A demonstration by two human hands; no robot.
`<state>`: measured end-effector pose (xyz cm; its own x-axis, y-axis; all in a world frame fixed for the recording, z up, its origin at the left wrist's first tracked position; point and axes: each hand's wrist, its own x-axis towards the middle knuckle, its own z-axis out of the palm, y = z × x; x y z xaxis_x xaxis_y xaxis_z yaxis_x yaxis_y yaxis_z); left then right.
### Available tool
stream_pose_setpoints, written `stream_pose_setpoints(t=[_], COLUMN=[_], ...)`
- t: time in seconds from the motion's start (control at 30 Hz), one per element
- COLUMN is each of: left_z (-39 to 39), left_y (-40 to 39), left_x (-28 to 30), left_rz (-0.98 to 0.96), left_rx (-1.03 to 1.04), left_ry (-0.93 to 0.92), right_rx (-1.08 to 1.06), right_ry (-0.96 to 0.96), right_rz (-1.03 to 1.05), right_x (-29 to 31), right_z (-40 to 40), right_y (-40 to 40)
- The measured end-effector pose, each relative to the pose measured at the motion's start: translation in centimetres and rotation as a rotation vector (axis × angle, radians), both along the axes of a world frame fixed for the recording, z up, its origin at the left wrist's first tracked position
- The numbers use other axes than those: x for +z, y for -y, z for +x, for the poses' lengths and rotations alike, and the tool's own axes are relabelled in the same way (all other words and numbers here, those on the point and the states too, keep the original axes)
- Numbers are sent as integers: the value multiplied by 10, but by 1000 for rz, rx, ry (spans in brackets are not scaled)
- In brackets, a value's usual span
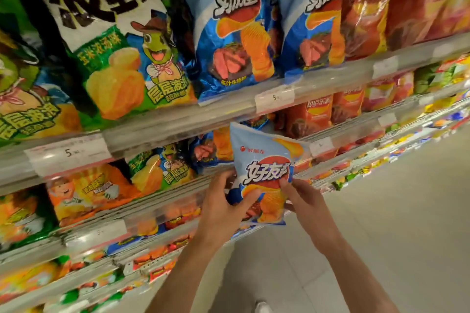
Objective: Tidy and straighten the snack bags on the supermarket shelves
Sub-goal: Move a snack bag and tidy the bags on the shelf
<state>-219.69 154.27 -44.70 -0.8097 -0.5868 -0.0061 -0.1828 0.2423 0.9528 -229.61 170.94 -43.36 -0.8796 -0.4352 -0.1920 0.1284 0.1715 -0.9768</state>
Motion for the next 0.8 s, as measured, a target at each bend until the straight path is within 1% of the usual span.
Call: stream_pose_setpoints(t=[0.13,0.23,0.33,0.5,0.53,0.57,0.63,0.67,0.73,0.8], left_z=[-28,-44,-56,-61,-60,-59,-55,-54,-54,-57], left_y=[-21,-23,-23,-16,-13,-7,10,19,38,47], left_x=[-2,-7,-3,1,1,-1,-7,-11,-16,-17], left_rz=[-1,5,69,41,-3,-98,-356,-455,-569,-583], left_rx=[79,146,177,185,206,249,366,416,463,456], left_ry=[76,96,84,7,-5,-14,-39,-47,1,112], right_rx=[100,209,251,244,244,241,234,230,234,231], right_ry=[18,12,-52,-114,-128,-147,-188,-207,-253,-279], right_rz=[-7,-34,-23,-5,5,21,44,53,57,48], right_x=[-12,-20,-25,-25,-24,-24,-20,-17,-12,-8], right_z=[-39,-55,-72,-102,-107,-113,-125,-130,-143,-153], right_y=[-11,-6,3,20,22,24,29,32,39,47])
